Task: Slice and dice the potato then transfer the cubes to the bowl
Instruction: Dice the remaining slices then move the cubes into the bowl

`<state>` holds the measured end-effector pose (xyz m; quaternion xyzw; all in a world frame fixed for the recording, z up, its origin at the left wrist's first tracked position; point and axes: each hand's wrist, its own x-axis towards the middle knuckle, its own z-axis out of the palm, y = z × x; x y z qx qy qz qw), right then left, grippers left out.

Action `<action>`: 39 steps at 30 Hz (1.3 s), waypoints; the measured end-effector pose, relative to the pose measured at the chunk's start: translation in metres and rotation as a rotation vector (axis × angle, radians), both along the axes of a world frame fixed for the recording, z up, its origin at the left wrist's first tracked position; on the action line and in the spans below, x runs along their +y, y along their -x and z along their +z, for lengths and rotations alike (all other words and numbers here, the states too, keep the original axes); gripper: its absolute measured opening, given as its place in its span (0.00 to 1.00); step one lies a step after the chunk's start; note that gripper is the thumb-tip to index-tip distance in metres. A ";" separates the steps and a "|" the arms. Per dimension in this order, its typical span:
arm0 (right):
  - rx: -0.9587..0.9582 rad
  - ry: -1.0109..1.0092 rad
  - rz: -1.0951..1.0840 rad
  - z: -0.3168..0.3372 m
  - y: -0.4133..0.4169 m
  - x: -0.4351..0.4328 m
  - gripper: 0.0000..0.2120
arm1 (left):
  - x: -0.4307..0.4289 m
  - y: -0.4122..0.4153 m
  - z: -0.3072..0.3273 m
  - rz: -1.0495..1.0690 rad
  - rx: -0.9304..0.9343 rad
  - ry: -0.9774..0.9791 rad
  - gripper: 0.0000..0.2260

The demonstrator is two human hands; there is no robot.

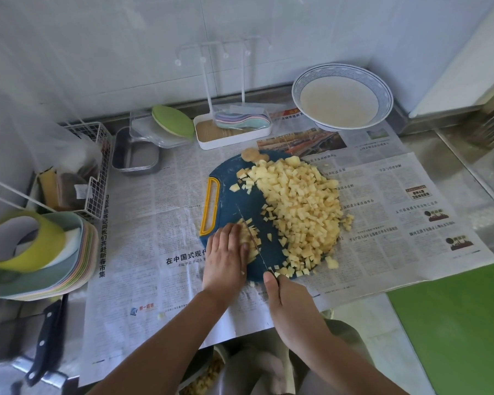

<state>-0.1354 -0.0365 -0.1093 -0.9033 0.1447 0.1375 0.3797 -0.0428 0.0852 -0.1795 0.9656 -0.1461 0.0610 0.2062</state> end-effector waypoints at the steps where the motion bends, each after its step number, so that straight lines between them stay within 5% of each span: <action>1: 0.010 0.018 0.012 0.001 -0.003 0.001 0.20 | 0.000 -0.001 0.000 -0.001 -0.003 -0.006 0.21; 11: 0.071 0.197 0.027 -0.015 -0.033 0.017 0.24 | 0.001 -0.004 -0.005 -0.001 0.004 -0.021 0.20; 22: -0.057 -0.104 -0.192 -0.012 -0.038 0.001 0.23 | 0.004 0.001 0.000 -0.028 0.022 0.144 0.21; 28: -0.105 -0.069 -0.026 0.004 -0.018 0.002 0.21 | 0.006 0.004 0.001 0.060 0.084 0.347 0.23; 39: -0.056 -0.031 0.009 -0.002 -0.005 0.013 0.22 | 0.001 0.001 -0.005 0.153 0.073 0.233 0.20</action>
